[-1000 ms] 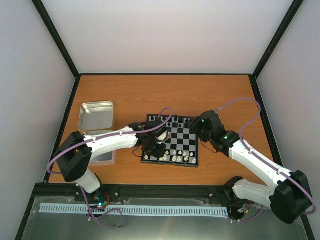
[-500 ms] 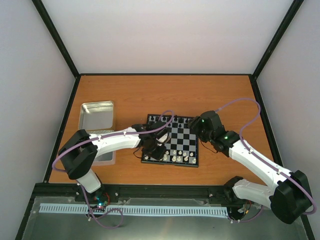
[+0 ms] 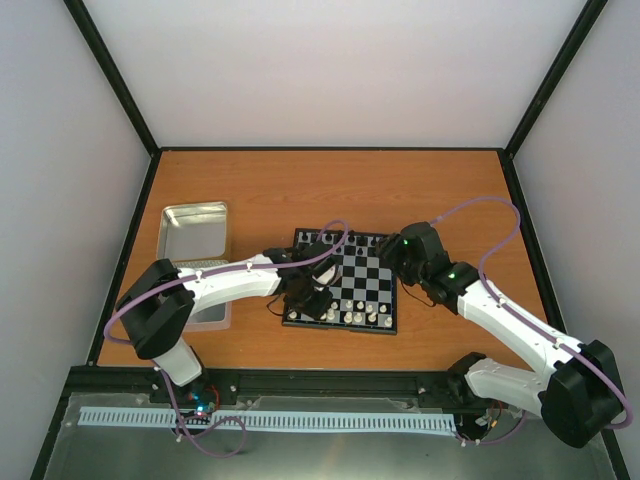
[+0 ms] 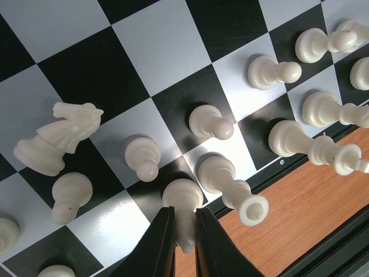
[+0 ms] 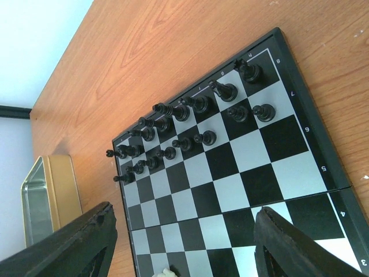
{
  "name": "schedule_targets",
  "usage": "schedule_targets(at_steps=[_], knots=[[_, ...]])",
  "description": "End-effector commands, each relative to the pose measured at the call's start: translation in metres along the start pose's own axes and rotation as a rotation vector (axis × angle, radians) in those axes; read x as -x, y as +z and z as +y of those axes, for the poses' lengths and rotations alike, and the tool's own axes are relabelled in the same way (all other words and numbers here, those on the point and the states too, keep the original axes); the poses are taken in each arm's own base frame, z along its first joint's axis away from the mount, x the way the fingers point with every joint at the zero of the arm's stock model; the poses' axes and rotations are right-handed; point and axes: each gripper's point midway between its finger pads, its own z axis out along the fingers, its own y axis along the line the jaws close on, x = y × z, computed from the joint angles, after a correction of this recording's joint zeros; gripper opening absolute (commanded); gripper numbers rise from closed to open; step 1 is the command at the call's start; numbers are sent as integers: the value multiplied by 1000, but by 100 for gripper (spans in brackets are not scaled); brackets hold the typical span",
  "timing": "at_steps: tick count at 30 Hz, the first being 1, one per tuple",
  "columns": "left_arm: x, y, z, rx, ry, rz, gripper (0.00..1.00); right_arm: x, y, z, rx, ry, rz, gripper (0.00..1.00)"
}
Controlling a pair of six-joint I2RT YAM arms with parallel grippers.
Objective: Set up the chess pieces on the board
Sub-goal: Place the chess piece on the chessboard.
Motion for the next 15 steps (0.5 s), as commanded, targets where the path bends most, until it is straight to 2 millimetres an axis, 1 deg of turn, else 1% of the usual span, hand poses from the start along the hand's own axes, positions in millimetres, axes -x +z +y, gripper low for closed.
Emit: schedule_targets(at_steps=[1,4,7,10,13,15], knots=[[1,-6,4,44,16,-6,8,1,3,-5,-10,8,-9,65],[1,-9,5,53,18,-11,8,1,4,-5,-10,8,-9,66],[1,-10,2,36,24,-13,9,0,4,-6,-10,10,-6,65],[1,-10,4,46,24,-10,11,0,4,-6,-9,11,-3,65],[1,-10,0,25,28,-6,16,-1,5,-6,-8,10,0,66],[4,-17,-7,-7,37,-22,23,-1,4,-4,0,1,3,65]])
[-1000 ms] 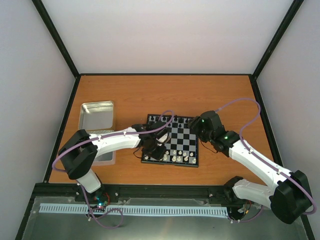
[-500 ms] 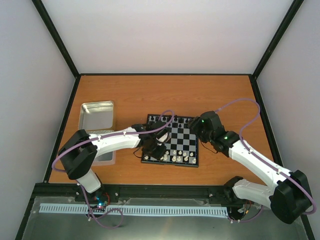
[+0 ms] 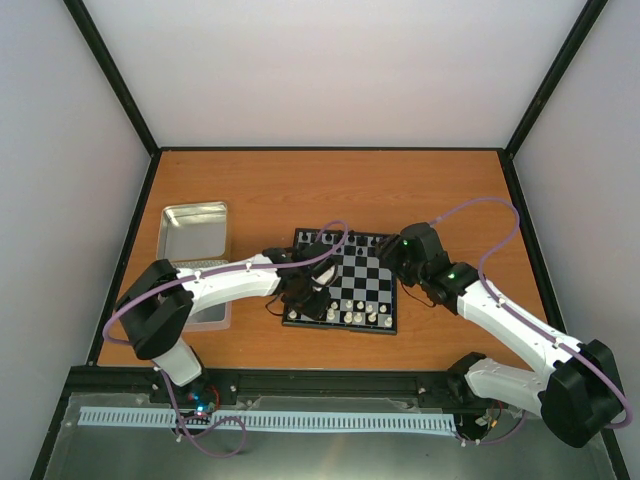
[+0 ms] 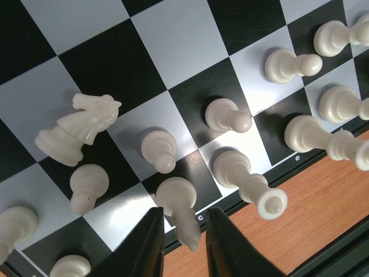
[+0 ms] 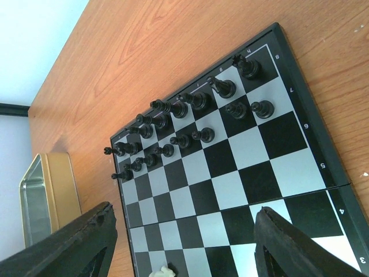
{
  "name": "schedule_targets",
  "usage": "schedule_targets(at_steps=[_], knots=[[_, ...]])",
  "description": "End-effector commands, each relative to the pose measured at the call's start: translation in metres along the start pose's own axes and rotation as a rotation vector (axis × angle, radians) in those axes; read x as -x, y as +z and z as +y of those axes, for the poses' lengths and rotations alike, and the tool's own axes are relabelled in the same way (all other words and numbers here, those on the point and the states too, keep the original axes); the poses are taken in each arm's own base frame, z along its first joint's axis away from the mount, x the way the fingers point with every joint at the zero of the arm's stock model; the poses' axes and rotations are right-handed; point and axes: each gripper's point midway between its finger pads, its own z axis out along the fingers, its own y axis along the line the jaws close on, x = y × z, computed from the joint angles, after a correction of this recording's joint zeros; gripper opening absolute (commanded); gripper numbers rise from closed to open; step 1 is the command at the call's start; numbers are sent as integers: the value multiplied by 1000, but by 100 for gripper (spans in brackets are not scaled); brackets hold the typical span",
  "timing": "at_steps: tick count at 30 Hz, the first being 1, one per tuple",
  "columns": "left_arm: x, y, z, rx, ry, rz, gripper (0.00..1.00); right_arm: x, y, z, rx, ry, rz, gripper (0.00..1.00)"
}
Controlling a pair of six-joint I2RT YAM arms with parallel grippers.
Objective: Set up the chess pieces on the board
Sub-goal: Place the chess piece on the chessboard, then pick up the chess piece from the chessboard.
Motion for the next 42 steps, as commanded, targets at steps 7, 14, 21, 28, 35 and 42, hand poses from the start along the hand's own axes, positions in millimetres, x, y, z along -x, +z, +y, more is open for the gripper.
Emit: schedule_targets(at_steps=[7,14,21,28,35,42], knots=[[22,-39,-19,-50,45,-111,38,-6,3,23,101,-121,53,65],[49,-85,15,48,-70,-322,43,-36,25,36,81,-298,226,65],[54,-146,86,177,-308,-631,52,-98,59,59,4,-579,425,60],[39,-177,108,227,-384,-780,58,-149,77,47,-118,-835,570,55],[31,-181,114,221,-411,-835,62,-171,81,30,-205,-904,632,57],[30,-171,112,207,-398,-803,63,-186,88,32,-227,-914,656,59]])
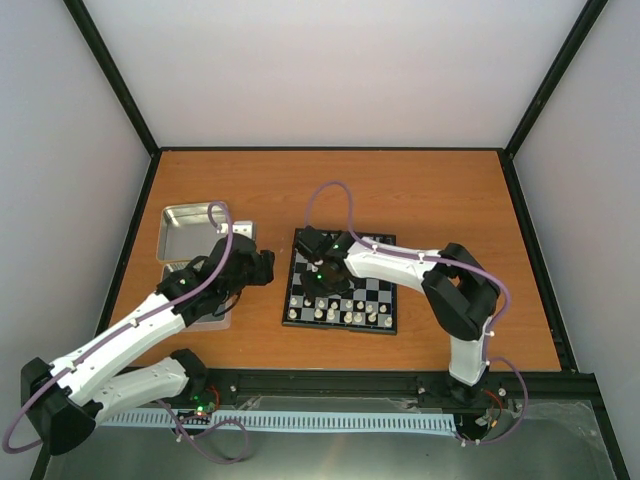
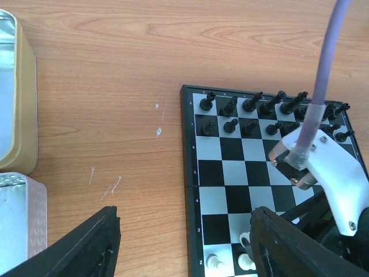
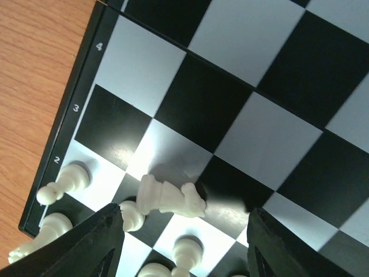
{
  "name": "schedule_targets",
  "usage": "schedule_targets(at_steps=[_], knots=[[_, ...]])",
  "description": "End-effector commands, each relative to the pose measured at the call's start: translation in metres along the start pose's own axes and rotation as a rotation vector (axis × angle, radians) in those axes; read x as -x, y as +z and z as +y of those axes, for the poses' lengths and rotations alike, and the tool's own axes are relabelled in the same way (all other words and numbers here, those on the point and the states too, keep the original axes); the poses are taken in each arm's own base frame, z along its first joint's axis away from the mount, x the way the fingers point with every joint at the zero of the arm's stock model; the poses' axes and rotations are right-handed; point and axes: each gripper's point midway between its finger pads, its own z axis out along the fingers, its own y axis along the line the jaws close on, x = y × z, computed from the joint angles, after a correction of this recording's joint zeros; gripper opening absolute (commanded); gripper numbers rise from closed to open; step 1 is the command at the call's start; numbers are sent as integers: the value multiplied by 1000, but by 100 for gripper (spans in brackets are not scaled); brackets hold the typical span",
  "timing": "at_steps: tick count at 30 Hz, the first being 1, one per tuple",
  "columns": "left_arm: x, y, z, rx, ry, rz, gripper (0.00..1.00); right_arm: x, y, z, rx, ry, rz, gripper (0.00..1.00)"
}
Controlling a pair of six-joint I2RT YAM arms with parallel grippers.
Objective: Set up the chess pieces on the board
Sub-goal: Pick up the chess piece from the chessboard.
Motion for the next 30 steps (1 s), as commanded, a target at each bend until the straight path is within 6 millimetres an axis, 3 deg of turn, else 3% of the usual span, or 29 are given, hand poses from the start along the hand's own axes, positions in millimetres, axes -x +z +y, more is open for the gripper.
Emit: schedule_targets(at_steps=[1,9,20,30], knots=[[5,2,-3,-13,-26,-23,63,3,3,9,-30,-17,5,59],[3,1,-3,-23,-23,-21,63,16,2,4,-85,36,-43,56],[-1,5,-5,-29,-19,-4,63,10,10,-5,-130,25,-19,53],[-3,8,-6,-33,-18,6,63,14,9,-27,-207,38,-41,51]])
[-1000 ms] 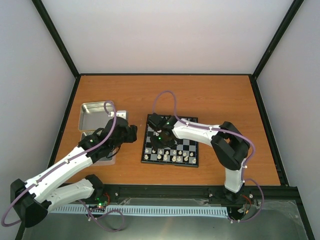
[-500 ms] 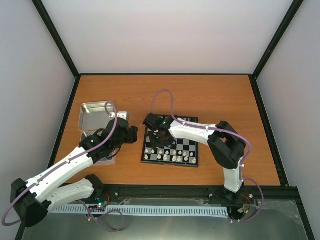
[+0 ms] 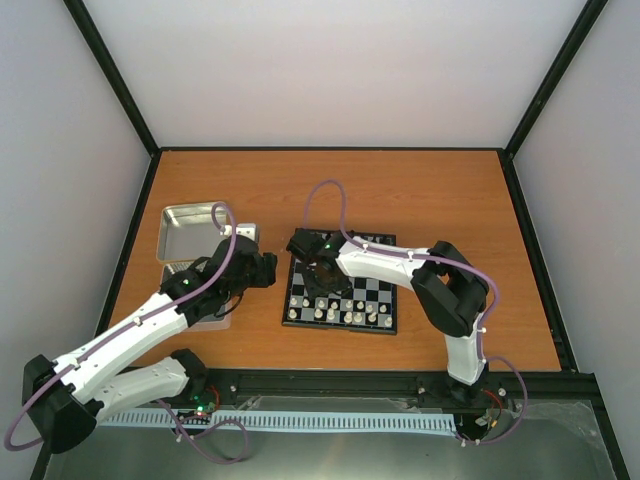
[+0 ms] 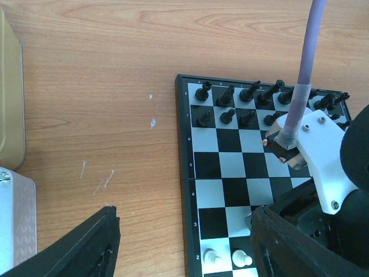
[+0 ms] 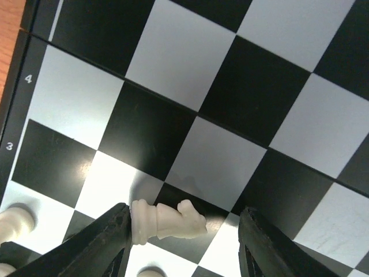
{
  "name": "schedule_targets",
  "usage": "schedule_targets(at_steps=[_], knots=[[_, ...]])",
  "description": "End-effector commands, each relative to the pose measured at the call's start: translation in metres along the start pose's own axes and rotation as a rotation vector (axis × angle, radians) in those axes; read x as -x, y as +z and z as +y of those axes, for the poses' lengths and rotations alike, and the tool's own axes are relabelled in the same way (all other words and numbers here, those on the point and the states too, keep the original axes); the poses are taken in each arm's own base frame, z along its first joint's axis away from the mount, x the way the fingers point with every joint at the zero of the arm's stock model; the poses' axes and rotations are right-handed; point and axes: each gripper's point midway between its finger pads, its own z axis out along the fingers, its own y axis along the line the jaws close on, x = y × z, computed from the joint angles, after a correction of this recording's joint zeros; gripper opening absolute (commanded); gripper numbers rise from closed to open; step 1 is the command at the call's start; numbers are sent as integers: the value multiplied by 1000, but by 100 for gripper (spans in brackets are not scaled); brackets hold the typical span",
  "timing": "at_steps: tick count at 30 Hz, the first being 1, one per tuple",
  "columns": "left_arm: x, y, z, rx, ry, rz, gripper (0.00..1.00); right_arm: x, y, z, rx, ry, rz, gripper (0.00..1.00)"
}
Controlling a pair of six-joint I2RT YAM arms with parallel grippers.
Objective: Set up the chess pieces on the board
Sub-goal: Pick up the chess piece from the chessboard.
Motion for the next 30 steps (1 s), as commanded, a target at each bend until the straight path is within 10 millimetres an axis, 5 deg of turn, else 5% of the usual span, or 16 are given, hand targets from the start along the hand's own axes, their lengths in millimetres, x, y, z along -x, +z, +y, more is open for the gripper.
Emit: schedule_targets(at_steps=[1,14,20,30], knots=[[7,1,-4,-16,-21,-21,64,6,2,-14,-55,9,-22,51],[3,4,-5,-18,-15,-8,64,10,-1,-39,-96,77,-57,52],[4,3,-5,-19,-12,-10,64,11,-3,-26,-12,-68,-30,54],[4,3,-6,-22,-13,-7,64,10,-4,-36,-14,-171,-15,57]])
